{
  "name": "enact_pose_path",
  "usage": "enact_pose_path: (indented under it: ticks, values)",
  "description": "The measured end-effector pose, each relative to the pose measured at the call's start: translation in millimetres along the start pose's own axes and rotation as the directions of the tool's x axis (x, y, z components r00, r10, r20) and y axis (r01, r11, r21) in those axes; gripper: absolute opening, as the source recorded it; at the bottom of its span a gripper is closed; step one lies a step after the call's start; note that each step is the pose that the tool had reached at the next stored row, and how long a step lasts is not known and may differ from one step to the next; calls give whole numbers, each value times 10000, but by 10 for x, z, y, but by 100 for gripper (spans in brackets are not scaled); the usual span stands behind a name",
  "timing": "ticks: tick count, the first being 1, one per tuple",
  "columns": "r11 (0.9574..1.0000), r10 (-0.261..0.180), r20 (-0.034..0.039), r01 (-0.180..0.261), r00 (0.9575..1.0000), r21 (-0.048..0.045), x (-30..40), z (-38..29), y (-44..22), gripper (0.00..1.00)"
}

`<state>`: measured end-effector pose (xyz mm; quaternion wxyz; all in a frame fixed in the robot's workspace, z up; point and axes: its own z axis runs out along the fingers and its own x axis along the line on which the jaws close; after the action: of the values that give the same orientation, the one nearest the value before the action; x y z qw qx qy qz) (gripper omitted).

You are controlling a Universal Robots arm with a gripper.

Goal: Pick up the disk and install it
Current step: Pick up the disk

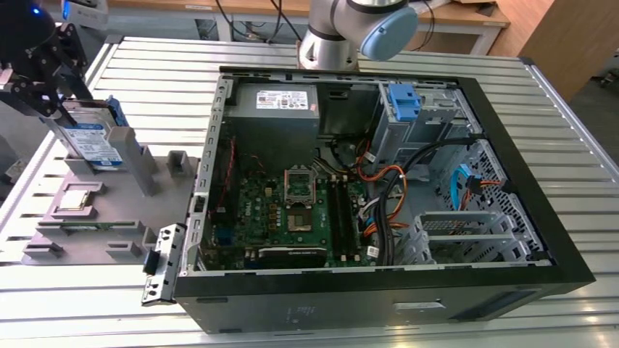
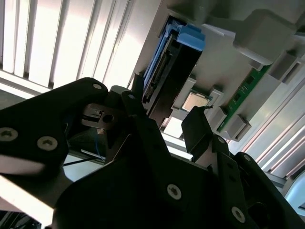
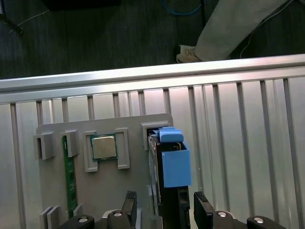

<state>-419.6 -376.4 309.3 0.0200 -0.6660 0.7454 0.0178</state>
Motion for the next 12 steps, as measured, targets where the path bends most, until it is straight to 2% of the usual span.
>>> enact_pose_path:
  ticks: [12]
  values:
    - [9994, -350, 2, 350, 9994, -20, 1, 26, 0, 59]
